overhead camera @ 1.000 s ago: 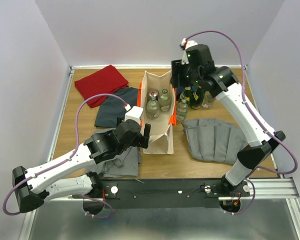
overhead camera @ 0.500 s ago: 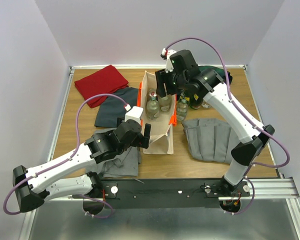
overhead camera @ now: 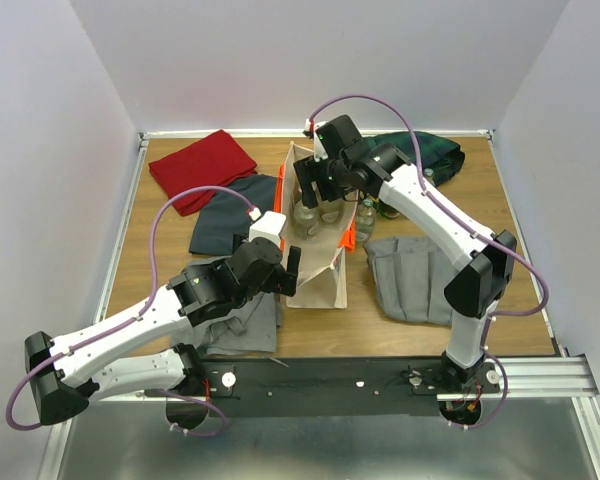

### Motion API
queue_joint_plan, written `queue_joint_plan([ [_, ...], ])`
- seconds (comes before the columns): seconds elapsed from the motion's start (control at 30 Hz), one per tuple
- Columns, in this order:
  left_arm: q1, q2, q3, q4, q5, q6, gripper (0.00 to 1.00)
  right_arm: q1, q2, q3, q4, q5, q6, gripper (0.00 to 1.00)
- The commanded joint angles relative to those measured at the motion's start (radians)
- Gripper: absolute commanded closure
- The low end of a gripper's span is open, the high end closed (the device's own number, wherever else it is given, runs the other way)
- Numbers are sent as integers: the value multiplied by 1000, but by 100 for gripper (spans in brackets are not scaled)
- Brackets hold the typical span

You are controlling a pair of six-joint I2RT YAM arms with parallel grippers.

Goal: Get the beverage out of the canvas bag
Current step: Take out the drink from the canvas bag.

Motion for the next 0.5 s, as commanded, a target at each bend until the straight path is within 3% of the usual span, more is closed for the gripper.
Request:
queue_joint_plan([
  [0.0,-3,-6,9,-52,-48,19,1,6,37,-11,53,-5,-36,16],
  [0.47,-3,-20,-9,-50,-45,-7,1,6,204,126,32,0,-71,20],
])
